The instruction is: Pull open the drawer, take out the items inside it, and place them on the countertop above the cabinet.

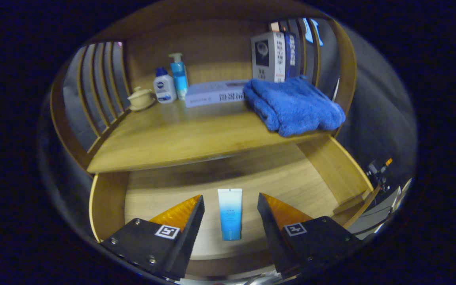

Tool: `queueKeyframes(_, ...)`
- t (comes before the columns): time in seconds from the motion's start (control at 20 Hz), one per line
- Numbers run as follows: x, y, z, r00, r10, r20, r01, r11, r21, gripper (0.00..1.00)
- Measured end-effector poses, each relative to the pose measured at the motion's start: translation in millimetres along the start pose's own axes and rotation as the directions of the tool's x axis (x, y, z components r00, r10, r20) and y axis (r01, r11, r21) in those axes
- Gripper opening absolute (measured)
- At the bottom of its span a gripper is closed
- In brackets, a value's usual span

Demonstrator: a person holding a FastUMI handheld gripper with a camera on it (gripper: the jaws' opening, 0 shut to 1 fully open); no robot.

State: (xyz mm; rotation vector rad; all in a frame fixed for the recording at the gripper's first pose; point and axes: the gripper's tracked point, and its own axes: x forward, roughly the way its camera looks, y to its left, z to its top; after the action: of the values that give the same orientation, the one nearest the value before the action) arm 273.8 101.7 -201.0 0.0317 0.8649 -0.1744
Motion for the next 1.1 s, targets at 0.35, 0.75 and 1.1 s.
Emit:
queueKeyframes(0.35, 41.7, -12.3, -51.0, 0.961, -0.072, -0.266, 0.077, 0.997, 0.010, 0.81)
queueKeyframes(0.75, 52.9, -5.7, -73.5, 0.919, -0.040, -0.393, 0.031, 0.999, -0.029, 0.77)
queueKeyframes(1.1, 55.5, -7.8, -66.7, 0.937, -0.060, -0.343, 0.059, 0.998, -0.013, 0.41)
